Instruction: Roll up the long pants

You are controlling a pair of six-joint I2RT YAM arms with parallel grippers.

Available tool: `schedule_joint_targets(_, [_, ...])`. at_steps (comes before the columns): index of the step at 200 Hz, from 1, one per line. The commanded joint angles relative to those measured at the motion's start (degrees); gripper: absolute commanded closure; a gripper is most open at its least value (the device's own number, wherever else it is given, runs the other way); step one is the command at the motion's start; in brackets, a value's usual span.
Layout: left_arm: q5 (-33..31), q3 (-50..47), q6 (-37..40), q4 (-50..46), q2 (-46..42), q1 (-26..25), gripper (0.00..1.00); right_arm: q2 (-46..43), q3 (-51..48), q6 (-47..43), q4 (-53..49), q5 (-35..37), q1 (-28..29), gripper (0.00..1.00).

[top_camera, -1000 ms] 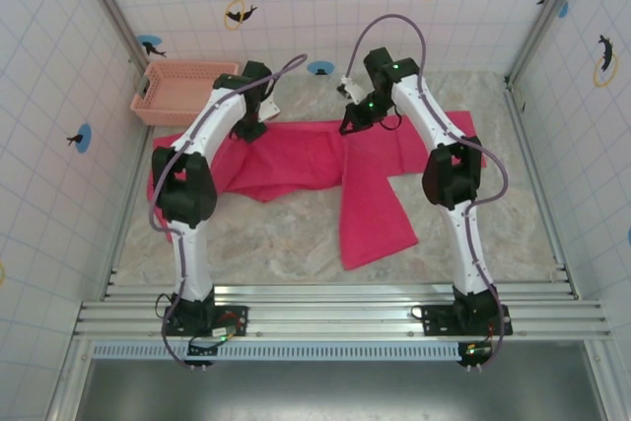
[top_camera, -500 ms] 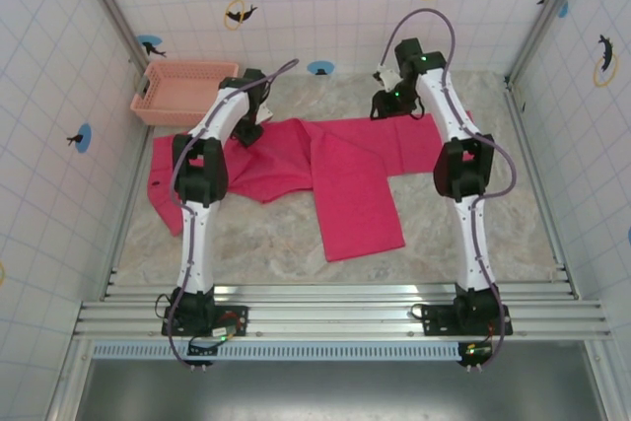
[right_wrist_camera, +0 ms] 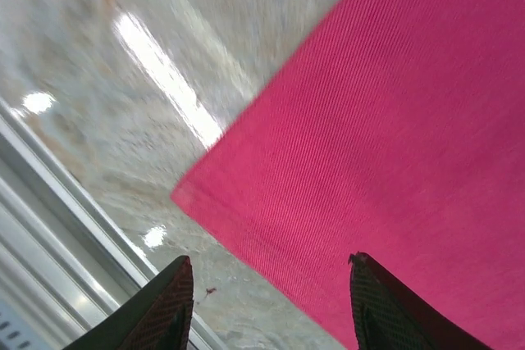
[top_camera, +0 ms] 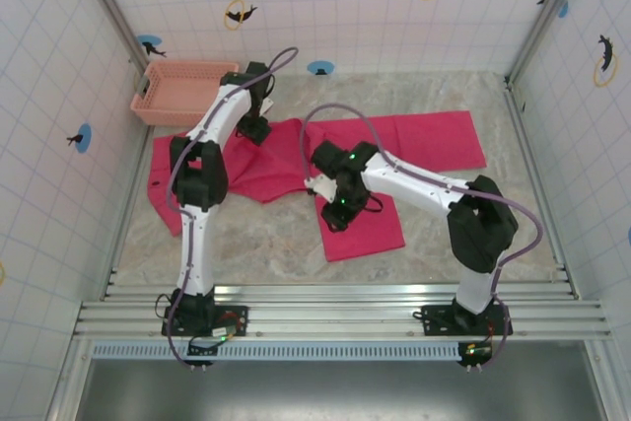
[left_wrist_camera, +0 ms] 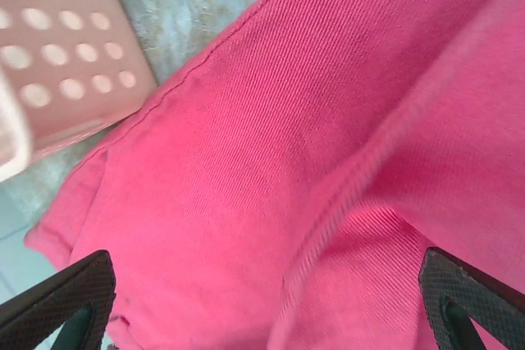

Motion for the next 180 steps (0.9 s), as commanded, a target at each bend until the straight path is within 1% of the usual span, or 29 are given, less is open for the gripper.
schedule_joint_targets(1, [-2.4,-1.7,-4.9,-1.0,-6.9,-1.0,0.03,-4.3,-6.1,5.0,6.7,2.8,2.5,0.47])
schedule_joint_targets(33, [-0.8,-5.8,-7.1,-1.1,-11.3,-1.2,0.03,-3.5,-10.9,7.1,11.2,3.9,5.5,0.47])
schedule_joint_targets(54, [-0.6,-8.2,-7.5,-1.4,-13.1,-1.2,0.03,-2.4,-10.7,7.8,12.4,3.7,7.3,0.48])
schedule_joint_targets(75, [-1.9,-10.2,-7.1,-2.0,-14.4,-1.2,0.03,-1.4,-10.4,8.9,13.3,3.2,8.7,0.47])
schedule_joint_targets(101, [-1.7,-12.9,-6.7,-1.2,-16.2,-1.2,0.03,1.6,-9.6,8.8,13.7,1.2,9.7,0.48])
schedule_joint_targets(119, [-1.4,-14.3,-6.7,-0.7,-16.9,-1.2,0.03,4.1,-8.4,8.9,13.1,1.1,10.2,0.48])
schedule_joint_targets(138, [-1.7,-15.2,-6.3,-0.7,-17.1,-1.2,0.03,6.9,-7.9,9.1,11.8,2.4,10.4,0.52])
schedule_joint_targets(147, [-1.9,-15.2,-5.9,-0.9,-16.9,-1.2,0.03,7.7,-7.9,9.4,11.2,4.3,10.4,0.55])
schedule_joint_targets(162, [-2.2,-15.3,-5.7,-1.1,-16.9,-1.2,0.03,8.0,-8.5,9.9,10.4,7.1,10.1,0.64])
schedule_joint_targets(180, [-2.5,-15.7,-5.7,-1.2,-17.0,-1.2,0.03,6.3,-9.8,10.3,9.9,10.5,9.2,0.78])
